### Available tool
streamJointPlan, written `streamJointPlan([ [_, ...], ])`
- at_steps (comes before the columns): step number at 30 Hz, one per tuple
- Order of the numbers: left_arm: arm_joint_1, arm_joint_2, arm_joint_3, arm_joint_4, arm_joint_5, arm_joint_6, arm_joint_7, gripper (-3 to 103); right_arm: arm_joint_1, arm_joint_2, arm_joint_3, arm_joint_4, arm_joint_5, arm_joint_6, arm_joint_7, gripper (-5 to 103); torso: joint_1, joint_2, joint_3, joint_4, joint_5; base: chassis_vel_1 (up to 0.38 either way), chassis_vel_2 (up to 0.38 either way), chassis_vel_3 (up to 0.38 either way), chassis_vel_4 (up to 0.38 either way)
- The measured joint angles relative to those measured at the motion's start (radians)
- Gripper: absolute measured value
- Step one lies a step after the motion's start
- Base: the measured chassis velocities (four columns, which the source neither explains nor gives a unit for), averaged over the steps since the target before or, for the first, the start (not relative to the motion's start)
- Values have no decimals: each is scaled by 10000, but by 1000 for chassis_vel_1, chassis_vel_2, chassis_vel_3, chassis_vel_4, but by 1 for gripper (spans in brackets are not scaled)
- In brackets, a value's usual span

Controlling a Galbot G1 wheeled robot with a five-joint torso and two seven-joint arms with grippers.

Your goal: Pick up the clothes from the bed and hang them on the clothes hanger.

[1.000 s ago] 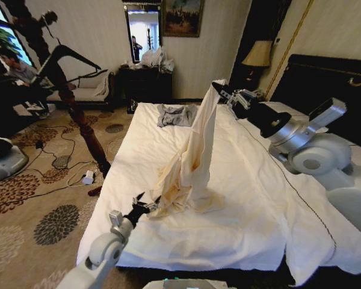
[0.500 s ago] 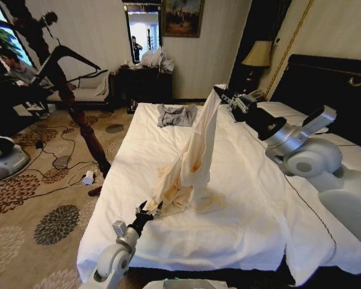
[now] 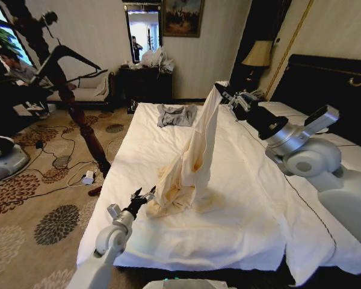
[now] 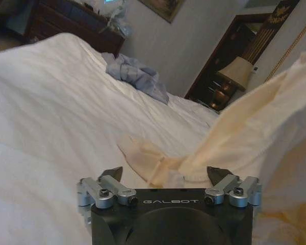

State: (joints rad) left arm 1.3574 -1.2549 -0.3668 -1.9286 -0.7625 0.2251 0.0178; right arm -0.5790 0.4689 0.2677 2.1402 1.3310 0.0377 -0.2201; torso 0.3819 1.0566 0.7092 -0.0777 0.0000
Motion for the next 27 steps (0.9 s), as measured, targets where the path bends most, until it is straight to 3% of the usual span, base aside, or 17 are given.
streamJointPlan([
  [3,-31,-150,106,160,130,1,77,87,16,11,-4,-21,3,0,-3,0,0,0,0,-1,0,0,0,0,0],
  [4,-62,-280,152,240,209,-1,107,76,16,17,-4,-29,4,0,-4,0,0,-1,0,0,0,0,0,0,0],
  [6,-89,-391,191,284,239,-3,126,76,16,24,-4,-35,4,0,-5,0,0,-1,0,0,0,0,0,0,0],
  [12,-14,-656,296,367,313,-27,236,49,16,36,-5,-39,-8,1,-5,0,0,0,0,-1,1,0,0,0,0],
  [14,26,-661,294,367,314,-34,258,49,16,41,-4,-34,-9,1,-5,0,-1,0,0,1,1,0,0,0,0],
  [16,168,-662,255,331,313,-71,335,33,19,55,-2,-37,-19,1,-1,0,0,0,0,0,0,0,0,0,0],
  [19,259,-656,211,287,311,-115,388,28,20,63,-2,-45,-34,1,4,0,0,0,0,0,0,0,0,0,0],
  [22,473,-579,61,59,232,-156,452,11,11,93,-3,-40,-78,3,19,0,0,-1,0,0,0,0,0,0,0],
  [25,575,-459,-57,-109,168,-175,479,3,-22,99,-1,-56,-126,34,34,0,0,0,-1,0,0,0,0,0,0],
  [27,617,-299,-180,-268,82,-201,483,2,-60,93,11,-117,-192,61,68,0,0,0,-1,0,-2,0,0,0,0],
])
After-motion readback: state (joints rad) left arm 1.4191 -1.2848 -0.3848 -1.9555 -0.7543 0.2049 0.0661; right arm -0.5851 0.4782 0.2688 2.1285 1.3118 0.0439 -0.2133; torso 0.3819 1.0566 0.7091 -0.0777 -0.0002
